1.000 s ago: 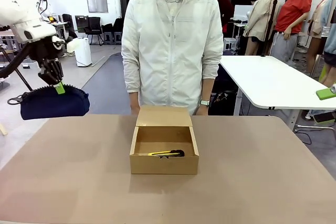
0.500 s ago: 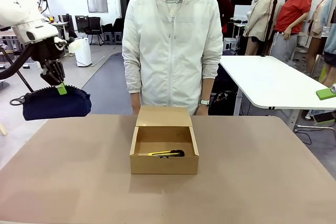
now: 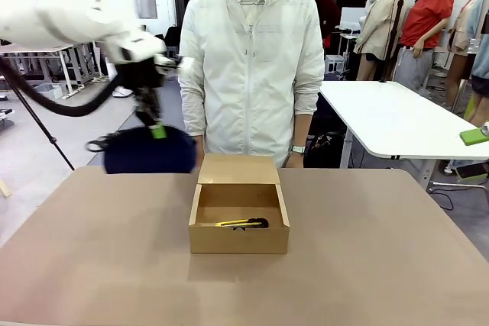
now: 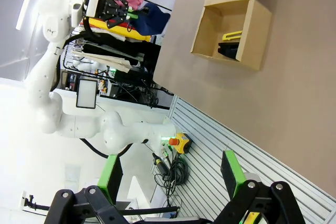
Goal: Pack the items into the box.
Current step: Pick up the item indicated by the person and place it inside the Mailer Box.
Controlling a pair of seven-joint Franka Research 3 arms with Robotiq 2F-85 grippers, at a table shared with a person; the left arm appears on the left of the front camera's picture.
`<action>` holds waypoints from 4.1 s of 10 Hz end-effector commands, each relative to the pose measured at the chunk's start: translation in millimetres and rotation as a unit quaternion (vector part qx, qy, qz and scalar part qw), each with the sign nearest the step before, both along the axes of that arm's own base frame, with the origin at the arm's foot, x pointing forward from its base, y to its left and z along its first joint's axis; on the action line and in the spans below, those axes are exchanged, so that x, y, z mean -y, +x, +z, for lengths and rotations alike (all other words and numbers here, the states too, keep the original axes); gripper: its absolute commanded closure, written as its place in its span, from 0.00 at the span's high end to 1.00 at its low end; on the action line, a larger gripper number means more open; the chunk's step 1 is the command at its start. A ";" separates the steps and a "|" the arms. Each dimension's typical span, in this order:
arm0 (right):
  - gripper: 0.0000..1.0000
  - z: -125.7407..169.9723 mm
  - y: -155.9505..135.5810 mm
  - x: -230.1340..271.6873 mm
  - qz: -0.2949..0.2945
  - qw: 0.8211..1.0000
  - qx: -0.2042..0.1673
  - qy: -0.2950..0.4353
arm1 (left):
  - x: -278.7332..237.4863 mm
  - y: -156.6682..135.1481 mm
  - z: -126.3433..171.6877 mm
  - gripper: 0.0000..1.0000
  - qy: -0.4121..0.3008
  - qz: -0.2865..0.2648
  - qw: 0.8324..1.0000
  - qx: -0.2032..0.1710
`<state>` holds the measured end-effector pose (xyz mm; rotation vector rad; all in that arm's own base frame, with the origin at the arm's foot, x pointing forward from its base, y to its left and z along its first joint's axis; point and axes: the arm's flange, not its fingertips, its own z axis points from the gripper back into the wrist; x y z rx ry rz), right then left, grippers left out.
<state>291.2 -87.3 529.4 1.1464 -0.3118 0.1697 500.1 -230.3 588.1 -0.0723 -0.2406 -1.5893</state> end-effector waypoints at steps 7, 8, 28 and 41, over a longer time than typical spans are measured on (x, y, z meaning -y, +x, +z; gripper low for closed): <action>1.00 -0.1 -1.2 2.6 0.007 1.000 0.006 -0.004 | 136.7 -16.3 -46.5 0.00 -0.022 -0.064 0.996 0.062; 1.00 -0.1 -1.2 2.6 0.007 1.000 0.006 -0.004 | 136.7 -16.3 -46.5 0.00 -0.022 -0.064 0.996 0.062; 1.00 -0.1 -1.2 2.6 0.007 1.000 0.006 -0.004 | 192.5 18.7 -194.1 1.00 0.015 -0.053 0.997 -0.047; 1.00 -0.1 -1.2 2.6 0.007 1.000 0.006 -0.004 | -14.0 -3.0 13.9 1.00 -0.192 0.187 0.928 -0.260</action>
